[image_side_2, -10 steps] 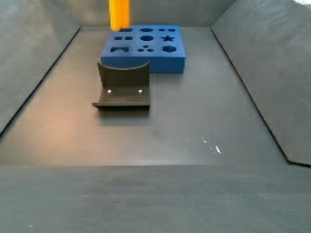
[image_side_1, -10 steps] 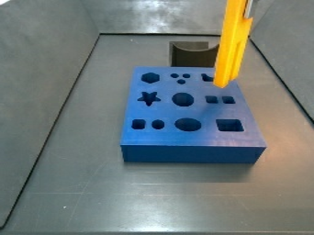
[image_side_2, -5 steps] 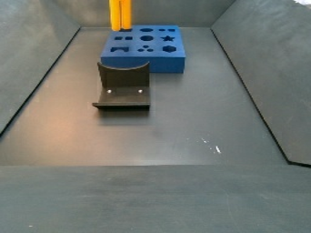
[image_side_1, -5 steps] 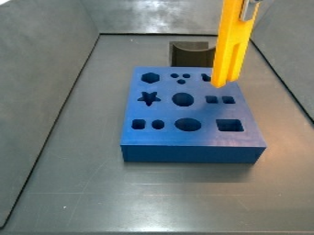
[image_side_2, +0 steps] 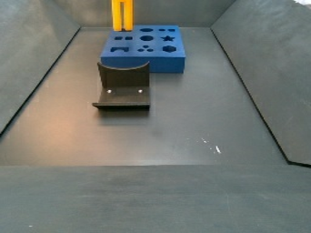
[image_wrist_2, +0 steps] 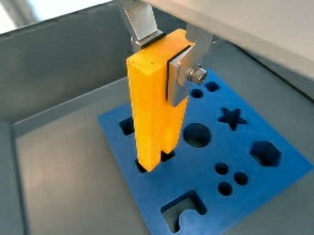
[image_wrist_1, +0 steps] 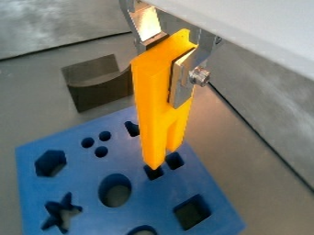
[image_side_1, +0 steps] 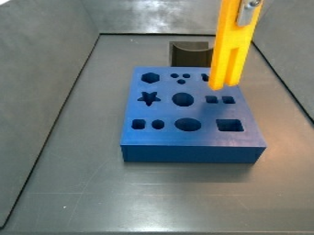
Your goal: Insert the double-square object.
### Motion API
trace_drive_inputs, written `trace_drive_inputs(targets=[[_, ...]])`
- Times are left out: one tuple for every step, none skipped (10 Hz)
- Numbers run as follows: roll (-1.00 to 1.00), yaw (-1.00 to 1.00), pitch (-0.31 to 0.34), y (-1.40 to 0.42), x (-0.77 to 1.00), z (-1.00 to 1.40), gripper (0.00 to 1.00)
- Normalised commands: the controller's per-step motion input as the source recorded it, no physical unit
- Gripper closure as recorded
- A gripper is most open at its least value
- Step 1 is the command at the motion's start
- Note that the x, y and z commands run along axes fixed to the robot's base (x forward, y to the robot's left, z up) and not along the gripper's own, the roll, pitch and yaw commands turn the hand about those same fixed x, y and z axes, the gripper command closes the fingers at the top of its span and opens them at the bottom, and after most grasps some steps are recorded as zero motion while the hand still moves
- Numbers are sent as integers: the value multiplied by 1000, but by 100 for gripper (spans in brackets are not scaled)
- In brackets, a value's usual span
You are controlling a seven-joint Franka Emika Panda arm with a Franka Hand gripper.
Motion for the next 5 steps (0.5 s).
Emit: trace_drive_inputs(targets=[[213, -474, 423, -54, 0, 0, 100], [123, -471, 417, -126, 0, 0, 100], [34, -454, 273, -217, 197, 0, 100], [44, -460, 269, -191, 200, 0, 100], [0, -429, 251, -137, 311, -40, 100]])
